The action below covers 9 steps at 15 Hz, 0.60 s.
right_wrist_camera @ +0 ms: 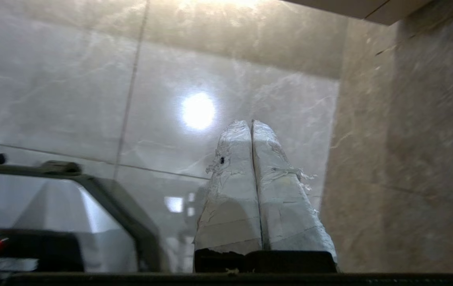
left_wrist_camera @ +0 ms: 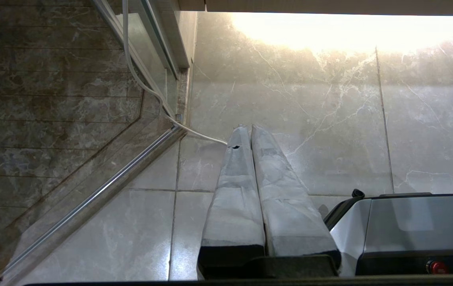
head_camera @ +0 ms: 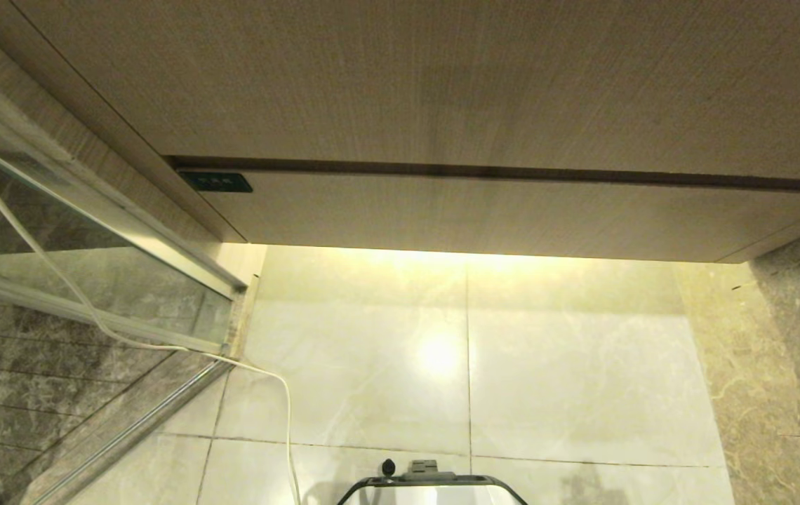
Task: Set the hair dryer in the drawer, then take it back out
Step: Pull open the drawer
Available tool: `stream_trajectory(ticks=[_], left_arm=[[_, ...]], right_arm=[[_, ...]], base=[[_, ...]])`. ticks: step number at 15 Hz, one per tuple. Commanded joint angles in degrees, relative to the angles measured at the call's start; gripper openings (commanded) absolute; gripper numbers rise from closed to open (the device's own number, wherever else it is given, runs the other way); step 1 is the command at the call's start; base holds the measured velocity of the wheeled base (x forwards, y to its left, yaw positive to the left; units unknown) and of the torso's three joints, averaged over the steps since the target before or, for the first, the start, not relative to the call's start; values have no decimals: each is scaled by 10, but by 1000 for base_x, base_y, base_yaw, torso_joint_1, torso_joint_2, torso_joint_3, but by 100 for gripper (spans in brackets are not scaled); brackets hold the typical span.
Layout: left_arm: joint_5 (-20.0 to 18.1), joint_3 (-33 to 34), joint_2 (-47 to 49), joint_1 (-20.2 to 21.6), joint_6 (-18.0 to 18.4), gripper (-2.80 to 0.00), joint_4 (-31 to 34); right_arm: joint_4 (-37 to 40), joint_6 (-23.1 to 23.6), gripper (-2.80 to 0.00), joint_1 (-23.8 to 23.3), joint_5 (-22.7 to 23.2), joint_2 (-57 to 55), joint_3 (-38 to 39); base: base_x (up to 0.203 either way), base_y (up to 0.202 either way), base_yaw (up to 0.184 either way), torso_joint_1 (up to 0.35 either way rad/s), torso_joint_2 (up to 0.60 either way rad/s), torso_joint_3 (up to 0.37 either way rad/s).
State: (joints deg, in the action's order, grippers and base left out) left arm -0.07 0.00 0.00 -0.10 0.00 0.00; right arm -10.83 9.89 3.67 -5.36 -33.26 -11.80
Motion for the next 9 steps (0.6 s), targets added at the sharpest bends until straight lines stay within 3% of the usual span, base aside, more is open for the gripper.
stream_trajectory(ticks=[1, 3, 5, 6, 9], left_arm=[[0, 1, 0, 0, 0, -280, 0], [0, 1, 0, 0, 0, -280, 0], [0, 1, 0, 0, 0, -280, 0], [-1, 1, 0, 0, 0, -280, 0], [0, 1, 0, 0, 0, -280, 0]], right_arm=[[75, -31, -280, 49, -12, 177, 31], [113, -41, -280, 59, -3, 267, 63], [124, -45, -280, 45, 45, 341, 91], [128, -46, -280, 43, 68, 355, 107], [104, -54, -280, 46, 71, 355, 119]], base=[[0, 0, 0, 0, 0, 0], [0, 0, 0, 0, 0, 0], [0, 0, 0, 0, 0, 0], [0, 0, 0, 0, 0, 0], [0, 0, 0, 0, 0, 0]])
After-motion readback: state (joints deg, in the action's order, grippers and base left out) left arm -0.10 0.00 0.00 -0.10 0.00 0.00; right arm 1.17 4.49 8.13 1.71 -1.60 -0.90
